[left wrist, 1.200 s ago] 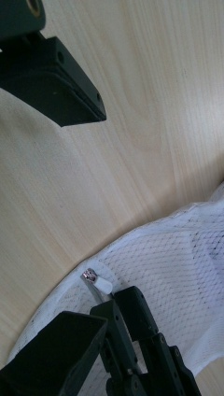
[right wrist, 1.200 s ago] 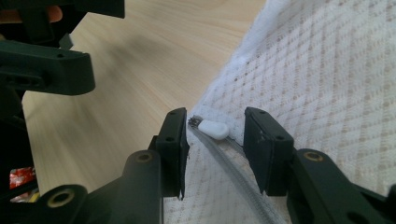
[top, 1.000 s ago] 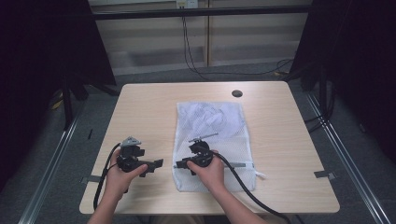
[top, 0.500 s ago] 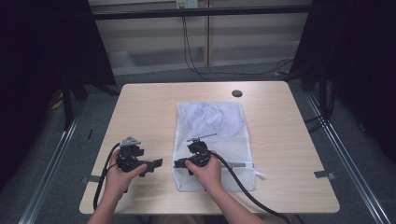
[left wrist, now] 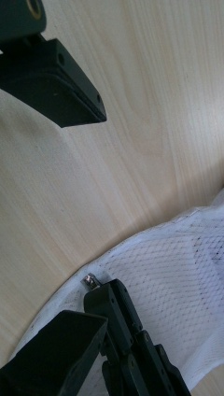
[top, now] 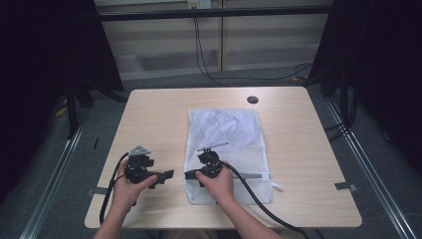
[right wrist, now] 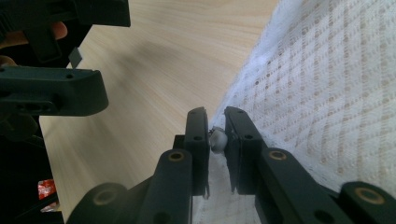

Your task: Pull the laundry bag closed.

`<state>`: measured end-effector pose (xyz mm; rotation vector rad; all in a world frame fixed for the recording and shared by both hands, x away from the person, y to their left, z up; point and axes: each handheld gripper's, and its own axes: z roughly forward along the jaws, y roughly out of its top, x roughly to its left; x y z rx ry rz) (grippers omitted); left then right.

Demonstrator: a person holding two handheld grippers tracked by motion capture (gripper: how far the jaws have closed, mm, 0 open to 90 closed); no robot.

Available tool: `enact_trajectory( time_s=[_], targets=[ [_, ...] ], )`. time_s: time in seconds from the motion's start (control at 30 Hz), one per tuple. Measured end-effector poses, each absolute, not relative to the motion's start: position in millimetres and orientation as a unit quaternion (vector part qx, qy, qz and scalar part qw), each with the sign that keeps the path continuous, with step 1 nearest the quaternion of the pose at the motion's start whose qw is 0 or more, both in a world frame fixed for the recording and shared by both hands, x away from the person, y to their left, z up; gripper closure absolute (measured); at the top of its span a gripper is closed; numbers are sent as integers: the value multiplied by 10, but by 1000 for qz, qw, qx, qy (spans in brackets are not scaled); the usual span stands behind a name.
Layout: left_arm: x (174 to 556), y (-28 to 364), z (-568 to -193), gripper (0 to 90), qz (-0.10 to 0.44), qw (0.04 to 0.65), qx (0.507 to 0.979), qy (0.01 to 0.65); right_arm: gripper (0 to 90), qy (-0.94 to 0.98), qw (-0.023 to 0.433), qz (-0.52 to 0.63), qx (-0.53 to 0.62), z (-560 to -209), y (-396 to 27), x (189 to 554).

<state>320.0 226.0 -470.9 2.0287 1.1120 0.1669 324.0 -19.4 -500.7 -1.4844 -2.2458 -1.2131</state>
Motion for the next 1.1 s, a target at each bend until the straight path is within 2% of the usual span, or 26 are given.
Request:
enact_trajectory(
  time_s=[0.07, 0.53, 1.1],
  targets=[
    [3199, 2263, -4707, 35, 66, 399, 803, 439, 834, -757, 94, -406, -504, -5009, -191, 3243],
    [3200, 2251, -4712, 28, 50, 406, 799, 441, 870, -759, 101, -399, -505, -5031, -176, 3242],
    [3195, 2141, -4766, 5, -16, 430, 792, 433, 873, -737, 119, -428, -509, -4867, -293, 3258]
  ],
)
